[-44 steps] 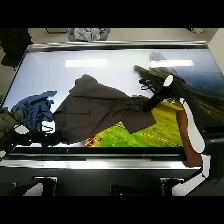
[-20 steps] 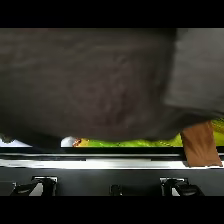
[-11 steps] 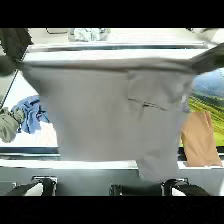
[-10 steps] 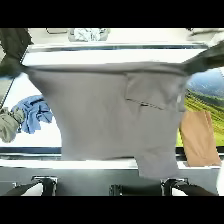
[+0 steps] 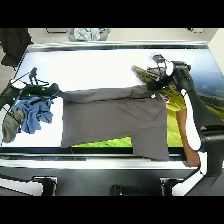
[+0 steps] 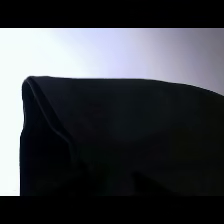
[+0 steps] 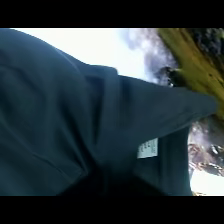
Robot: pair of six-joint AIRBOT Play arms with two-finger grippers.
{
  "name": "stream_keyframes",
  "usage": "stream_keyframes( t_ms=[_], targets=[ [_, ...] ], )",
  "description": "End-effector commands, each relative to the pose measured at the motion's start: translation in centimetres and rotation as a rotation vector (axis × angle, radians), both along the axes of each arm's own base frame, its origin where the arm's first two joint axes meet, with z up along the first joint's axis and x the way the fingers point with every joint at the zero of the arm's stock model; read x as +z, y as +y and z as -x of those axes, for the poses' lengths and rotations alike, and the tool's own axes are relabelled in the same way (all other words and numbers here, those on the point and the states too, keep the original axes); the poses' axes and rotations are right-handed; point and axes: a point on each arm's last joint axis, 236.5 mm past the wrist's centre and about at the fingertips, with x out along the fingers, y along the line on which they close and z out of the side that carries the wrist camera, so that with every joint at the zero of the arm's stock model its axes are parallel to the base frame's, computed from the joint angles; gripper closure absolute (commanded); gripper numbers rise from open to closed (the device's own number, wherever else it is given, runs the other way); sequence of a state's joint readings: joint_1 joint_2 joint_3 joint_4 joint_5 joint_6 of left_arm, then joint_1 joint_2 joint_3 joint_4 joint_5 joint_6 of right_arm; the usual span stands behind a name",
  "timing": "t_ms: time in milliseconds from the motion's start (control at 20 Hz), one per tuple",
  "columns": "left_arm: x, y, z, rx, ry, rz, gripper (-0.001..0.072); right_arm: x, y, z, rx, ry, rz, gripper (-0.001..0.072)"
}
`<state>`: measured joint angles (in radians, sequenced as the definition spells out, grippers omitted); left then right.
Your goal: Fold the shirts.
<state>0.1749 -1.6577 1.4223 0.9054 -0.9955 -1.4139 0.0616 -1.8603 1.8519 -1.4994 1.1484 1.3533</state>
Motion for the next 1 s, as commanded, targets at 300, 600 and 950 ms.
stream_keyframes(
  t_ms=[300, 600, 950],
  targets=[
    [1.8, 6.8, 13.9, -0.103, 0.401, -0.112, 0.0103, 6.4, -13.3, 13.8, 0.058, 0.357, 0.012, 0.0177],
    [-6.0, 1.1, 27.1, -0.145, 0.524, -0.005, 0.0122, 1.2, -8.7, 21.7, 0.098, 0.589, -0.250, 0.0177],
    [-8.7, -1.6, 27.5, -0.108, 0.490, 0.059, 0.0125, 0.0, -8.6, 21.6, 0.093, 0.567, -0.244, 0.0178]
  ],
)
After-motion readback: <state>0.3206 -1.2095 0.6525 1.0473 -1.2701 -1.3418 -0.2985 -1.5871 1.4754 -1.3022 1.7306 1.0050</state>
